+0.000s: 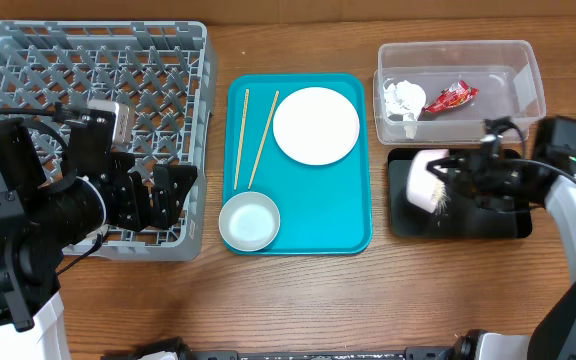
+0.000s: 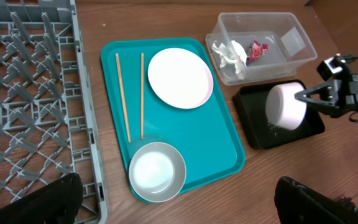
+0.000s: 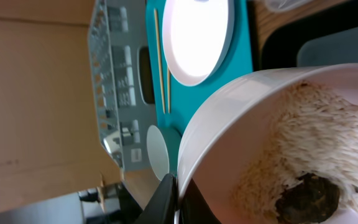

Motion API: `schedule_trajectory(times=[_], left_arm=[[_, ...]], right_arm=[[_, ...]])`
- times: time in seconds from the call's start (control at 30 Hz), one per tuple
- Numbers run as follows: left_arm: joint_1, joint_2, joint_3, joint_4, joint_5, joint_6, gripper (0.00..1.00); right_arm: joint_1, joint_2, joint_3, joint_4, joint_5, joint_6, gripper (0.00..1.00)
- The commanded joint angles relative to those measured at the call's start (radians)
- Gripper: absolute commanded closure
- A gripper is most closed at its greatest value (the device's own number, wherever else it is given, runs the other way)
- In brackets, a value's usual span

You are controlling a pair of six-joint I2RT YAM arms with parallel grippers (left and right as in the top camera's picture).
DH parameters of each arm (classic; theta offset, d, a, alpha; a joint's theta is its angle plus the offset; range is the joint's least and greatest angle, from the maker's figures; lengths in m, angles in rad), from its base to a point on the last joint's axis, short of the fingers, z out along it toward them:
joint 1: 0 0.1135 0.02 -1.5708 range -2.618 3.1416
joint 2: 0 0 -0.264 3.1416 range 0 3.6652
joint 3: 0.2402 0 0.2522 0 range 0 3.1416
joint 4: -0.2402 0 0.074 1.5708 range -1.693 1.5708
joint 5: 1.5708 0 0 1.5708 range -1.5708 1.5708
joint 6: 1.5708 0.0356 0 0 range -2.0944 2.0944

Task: Sort waste into correct bins and load items into the dishwasher
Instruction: 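Carry the rice plate over the black tray, then tilt the plate to dump rice and scraps onto the black tray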

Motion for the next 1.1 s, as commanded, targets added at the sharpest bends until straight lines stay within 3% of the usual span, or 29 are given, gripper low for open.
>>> schedule_trajectory(times=[0.0, 0.33, 0.6, 0.7, 0.77, 0.87, 0.97, 1.03, 1.07], left_arm=[[-0.006, 0.008, 0.020, 0.003, -0.002, 0.011, 0.00], [-0.006, 0.029, 0.020, 0.003, -0.002, 0.011, 0.00], [-0.006, 0.046, 0.020, 0.003, -0.002, 0.011, 0.00], [-0.006, 0.053, 0.020, 0.003, -0.002, 0.011, 0.00], [-0.006, 0.056, 0.020, 0.003, -0.002, 0.011, 0.00], [-0.006, 0.060, 0.020, 0.003, -0.002, 0.011, 0.00], [-0.006, 0.062, 0.020, 0.003, 0.000, 0.011, 0.00], [-0.006, 0.062, 0.020, 0.003, -0.002, 0.011, 0.00], [-0.006, 0.062, 0.020, 0.003, -0.002, 0.011, 0.00]], right_arm=[[-0.048, 0.000, -0.031, 0.008, -0.117, -0.073, 0.96], [-0.069, 0.000, -0.060, 0.048, -0.277, -0.159, 0.96], [-0.069, 0.000, -0.060, 0.060, -0.257, -0.152, 0.96], [-0.069, 0.000, -0.060, 0.050, -0.241, -0.066, 0.96], [-0.069, 0.000, -0.060, 0.055, -0.288, -0.096, 0.96], [-0.069, 0.000, -0.060, 0.104, -0.160, 0.018, 0.96], [-0.066, 0.000, -0.060, 0.097, -0.338, -0.065, 0.96], [-0.066, 0.000, -0.060, 0.118, -0.232, -0.056, 0.96], [-0.070, 0.001, -0.060, 0.119, -0.177, 0.018, 0.96]])
